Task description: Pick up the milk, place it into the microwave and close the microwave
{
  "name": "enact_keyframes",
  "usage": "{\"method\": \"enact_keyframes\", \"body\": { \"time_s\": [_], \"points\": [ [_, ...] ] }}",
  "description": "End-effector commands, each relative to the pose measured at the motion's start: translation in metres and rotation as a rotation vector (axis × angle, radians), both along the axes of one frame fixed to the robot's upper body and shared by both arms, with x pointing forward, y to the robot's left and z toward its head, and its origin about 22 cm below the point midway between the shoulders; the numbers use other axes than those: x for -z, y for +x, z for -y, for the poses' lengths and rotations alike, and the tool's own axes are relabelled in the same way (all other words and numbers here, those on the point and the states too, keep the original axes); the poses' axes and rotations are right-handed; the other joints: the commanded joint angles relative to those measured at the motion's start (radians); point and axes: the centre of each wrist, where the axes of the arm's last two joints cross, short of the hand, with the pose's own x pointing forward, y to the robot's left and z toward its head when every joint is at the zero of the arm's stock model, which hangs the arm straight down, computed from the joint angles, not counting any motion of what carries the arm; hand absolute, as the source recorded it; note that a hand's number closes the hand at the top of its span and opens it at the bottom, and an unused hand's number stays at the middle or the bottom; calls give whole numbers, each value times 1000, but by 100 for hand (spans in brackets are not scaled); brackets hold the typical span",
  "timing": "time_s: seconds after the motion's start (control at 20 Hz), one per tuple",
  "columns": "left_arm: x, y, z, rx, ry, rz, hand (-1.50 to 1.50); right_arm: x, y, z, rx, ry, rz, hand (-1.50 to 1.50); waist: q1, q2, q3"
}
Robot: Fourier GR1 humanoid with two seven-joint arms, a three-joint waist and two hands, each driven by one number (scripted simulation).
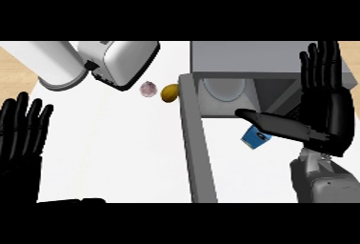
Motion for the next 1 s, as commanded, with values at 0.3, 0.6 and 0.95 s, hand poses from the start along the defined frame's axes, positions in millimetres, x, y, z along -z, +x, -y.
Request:
{"method": "enact_keyframes", "body": {
  "time_s": [0.3, 0.6, 0.95],
  "points": [
    [-7, -49, 9, -7, 6, 8, -150, 33, 15, 14, 62, -20, -101, -150, 3, 0, 0],
    [-13, -39, 15, -12, -6, 6, -150, 71, 4, 14, 69, -12, -151, -150, -3, 0, 0],
    [2, -56, 17, -8, 5, -12, -150, 128, -29, 29, 103, -15, -215, -150, -3, 0, 0]
  ]
}}
